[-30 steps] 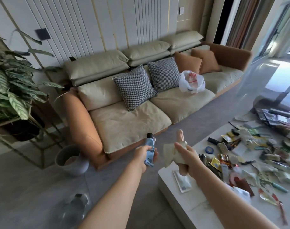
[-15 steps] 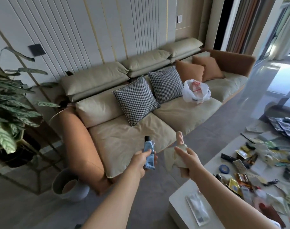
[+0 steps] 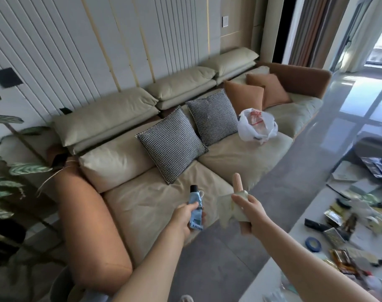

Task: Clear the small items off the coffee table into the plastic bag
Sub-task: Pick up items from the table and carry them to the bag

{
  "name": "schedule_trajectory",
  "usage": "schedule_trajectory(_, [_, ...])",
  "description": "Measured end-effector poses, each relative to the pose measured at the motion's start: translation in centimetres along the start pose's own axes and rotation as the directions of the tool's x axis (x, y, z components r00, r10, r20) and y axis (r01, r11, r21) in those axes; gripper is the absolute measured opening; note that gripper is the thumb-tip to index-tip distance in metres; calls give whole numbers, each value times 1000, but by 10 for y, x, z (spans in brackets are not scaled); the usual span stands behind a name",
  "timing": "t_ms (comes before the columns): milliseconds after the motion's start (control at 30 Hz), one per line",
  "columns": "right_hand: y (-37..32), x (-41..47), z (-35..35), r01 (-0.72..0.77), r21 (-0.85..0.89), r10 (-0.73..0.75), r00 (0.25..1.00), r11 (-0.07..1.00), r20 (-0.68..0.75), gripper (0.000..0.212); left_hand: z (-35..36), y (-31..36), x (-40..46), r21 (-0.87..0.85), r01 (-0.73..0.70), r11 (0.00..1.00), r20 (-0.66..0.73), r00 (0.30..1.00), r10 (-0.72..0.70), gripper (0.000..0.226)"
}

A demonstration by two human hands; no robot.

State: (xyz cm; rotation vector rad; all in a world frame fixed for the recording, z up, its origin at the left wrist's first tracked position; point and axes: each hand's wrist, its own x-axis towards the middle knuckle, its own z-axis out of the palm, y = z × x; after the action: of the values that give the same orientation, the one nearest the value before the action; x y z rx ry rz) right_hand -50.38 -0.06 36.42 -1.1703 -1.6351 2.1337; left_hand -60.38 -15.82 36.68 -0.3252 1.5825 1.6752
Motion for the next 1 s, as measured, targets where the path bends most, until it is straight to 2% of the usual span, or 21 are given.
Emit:
schedule_trajectory(267, [-25, 62, 55, 21, 87, -8, 990, 996, -140, 20, -25, 82, 89, 134, 54, 990, 114, 991, -70, 19])
schedule_trajectory(500, [-36, 95, 68, 18, 223, 28, 979, 975, -201, 17, -7, 123, 134, 217, 79, 973, 200, 972, -124, 23])
schedule_trajectory(667, [-49, 126, 50, 17, 289, 57, 968, 957, -245, 8, 37, 142, 160, 255, 119, 960, 279, 941, -190, 30])
schedule_trajectory(833, [-70, 165, 9, 29, 190, 32, 950, 981, -310, 17, 96, 157, 192, 257, 110, 960, 313, 930, -190, 31])
schedule_trajectory(933, [-88, 192, -20, 40, 191, 19, 954, 981, -301, 14, 132, 169, 209, 211, 120, 970, 311, 933, -183, 29])
schedule_trajectory(1000, [-100, 212, -37, 42, 167, 9, 956, 985, -293, 21, 155, 176, 218, 194, 117, 974, 305, 937, -173, 29])
